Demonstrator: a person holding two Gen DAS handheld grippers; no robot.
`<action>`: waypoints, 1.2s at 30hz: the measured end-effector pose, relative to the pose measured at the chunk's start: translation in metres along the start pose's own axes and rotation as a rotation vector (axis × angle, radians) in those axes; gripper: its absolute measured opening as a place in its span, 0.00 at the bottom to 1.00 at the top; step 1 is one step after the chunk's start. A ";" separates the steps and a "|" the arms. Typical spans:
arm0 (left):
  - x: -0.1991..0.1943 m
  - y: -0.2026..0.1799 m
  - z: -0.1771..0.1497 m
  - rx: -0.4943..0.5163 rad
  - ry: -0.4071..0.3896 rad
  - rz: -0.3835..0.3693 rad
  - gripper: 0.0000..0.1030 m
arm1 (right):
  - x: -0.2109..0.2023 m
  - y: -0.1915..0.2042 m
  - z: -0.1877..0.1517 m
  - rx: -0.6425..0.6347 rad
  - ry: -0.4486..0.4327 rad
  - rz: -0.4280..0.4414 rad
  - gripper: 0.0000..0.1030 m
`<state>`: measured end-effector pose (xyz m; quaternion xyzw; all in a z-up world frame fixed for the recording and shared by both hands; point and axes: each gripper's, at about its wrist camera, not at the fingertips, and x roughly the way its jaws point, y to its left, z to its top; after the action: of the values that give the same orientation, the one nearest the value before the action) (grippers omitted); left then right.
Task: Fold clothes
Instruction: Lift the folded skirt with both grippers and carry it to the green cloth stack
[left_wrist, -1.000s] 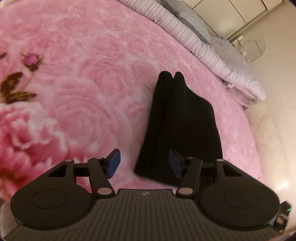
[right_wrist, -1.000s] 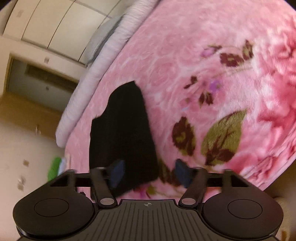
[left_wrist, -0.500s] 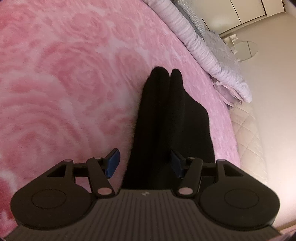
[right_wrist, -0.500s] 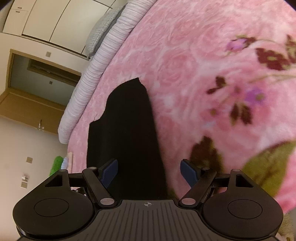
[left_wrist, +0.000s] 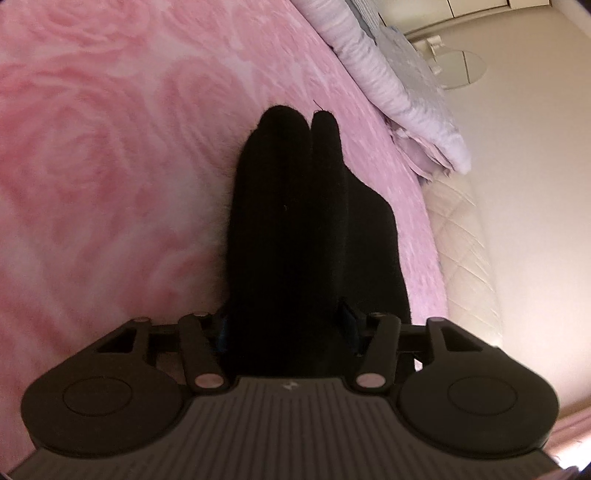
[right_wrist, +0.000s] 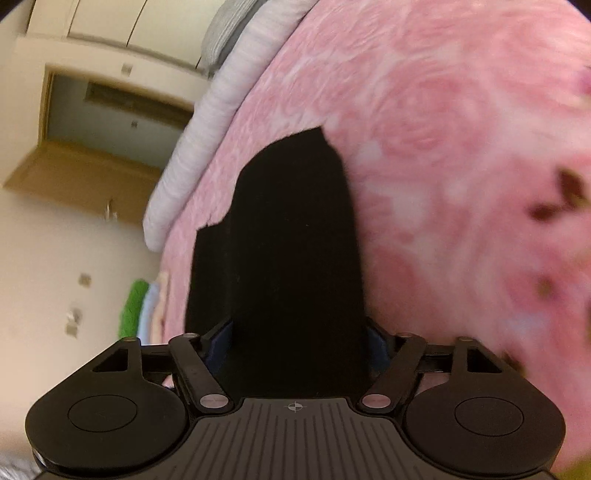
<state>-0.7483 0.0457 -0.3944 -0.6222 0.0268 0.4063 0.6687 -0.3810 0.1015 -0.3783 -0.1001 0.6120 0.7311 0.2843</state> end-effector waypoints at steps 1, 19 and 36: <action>0.001 0.003 0.003 -0.003 0.010 -0.012 0.39 | 0.006 0.001 0.004 -0.016 0.013 -0.003 0.59; -0.099 -0.092 0.031 -0.114 -0.021 0.139 0.28 | -0.008 0.093 0.048 0.121 0.192 -0.039 0.43; -0.418 -0.035 0.068 -0.210 -0.373 0.186 0.28 | 0.140 0.361 -0.011 -0.161 0.384 0.156 0.43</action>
<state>-1.0396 -0.1059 -0.1245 -0.5973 -0.0821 0.5747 0.5533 -0.6920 0.0995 -0.1473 -0.2122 0.6005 0.7649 0.0962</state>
